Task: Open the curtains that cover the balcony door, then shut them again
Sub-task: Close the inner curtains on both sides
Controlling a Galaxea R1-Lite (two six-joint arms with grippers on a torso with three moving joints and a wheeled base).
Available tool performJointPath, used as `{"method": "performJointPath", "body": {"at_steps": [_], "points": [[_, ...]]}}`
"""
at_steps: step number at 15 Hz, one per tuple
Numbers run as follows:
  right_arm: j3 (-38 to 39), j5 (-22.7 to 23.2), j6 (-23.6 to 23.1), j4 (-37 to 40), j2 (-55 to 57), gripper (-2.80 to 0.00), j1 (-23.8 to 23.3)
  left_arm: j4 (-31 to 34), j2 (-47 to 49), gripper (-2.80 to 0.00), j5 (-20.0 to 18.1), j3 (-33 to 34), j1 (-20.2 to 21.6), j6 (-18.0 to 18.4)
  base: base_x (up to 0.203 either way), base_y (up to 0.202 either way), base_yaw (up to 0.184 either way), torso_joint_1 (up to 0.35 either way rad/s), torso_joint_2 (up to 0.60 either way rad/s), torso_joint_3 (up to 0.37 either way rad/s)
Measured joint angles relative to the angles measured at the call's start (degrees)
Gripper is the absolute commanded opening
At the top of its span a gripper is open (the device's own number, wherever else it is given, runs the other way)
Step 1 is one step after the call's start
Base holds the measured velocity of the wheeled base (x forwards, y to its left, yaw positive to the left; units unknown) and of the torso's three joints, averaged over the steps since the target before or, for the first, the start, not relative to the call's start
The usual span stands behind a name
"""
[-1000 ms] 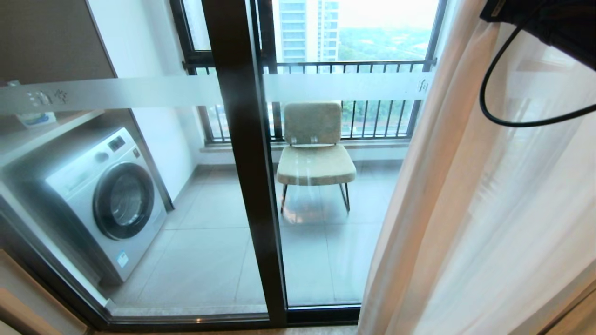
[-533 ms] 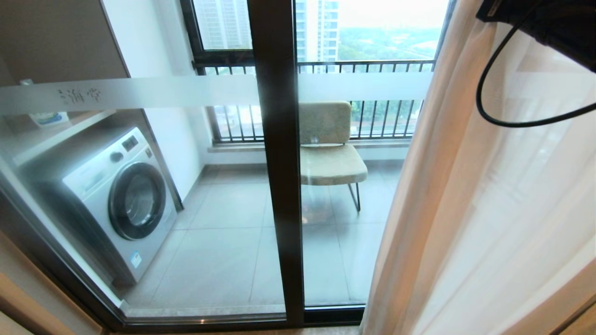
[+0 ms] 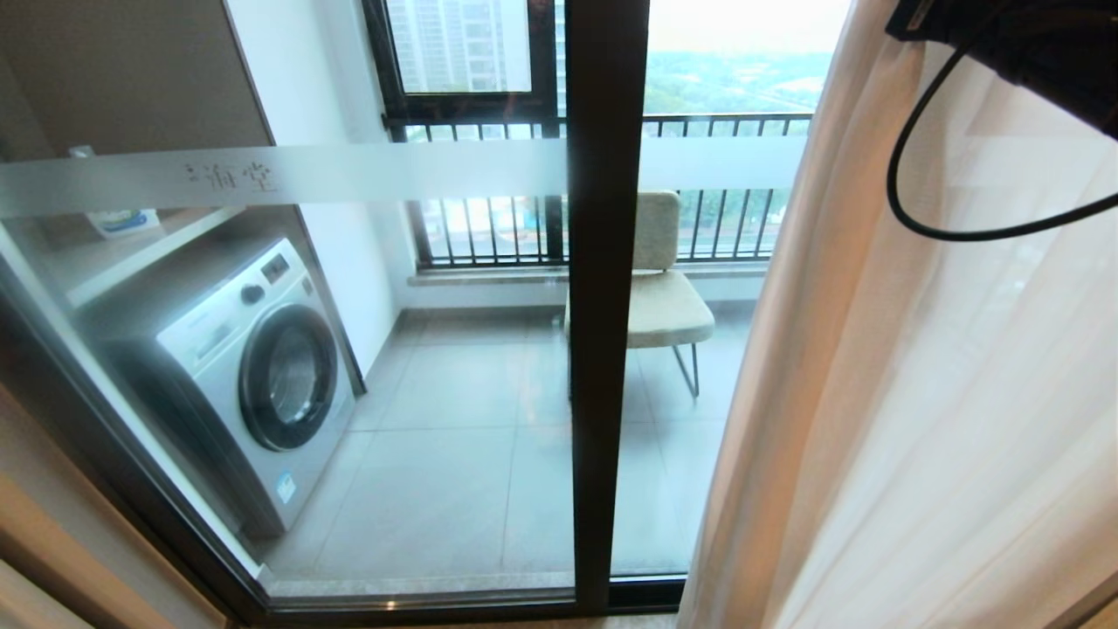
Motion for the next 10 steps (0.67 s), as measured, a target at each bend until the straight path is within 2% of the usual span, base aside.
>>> {"method": "performJointPath", "body": {"at_steps": [10], "points": [[-0.06, 0.00, -0.01, 0.02, 0.00, -2.80, 0.56, 0.00, 0.00, -2.80, 0.00, 0.00, 0.00, 0.06, 0.000, 0.189, 0.001, 0.003, 0.00, 0.003]]}}
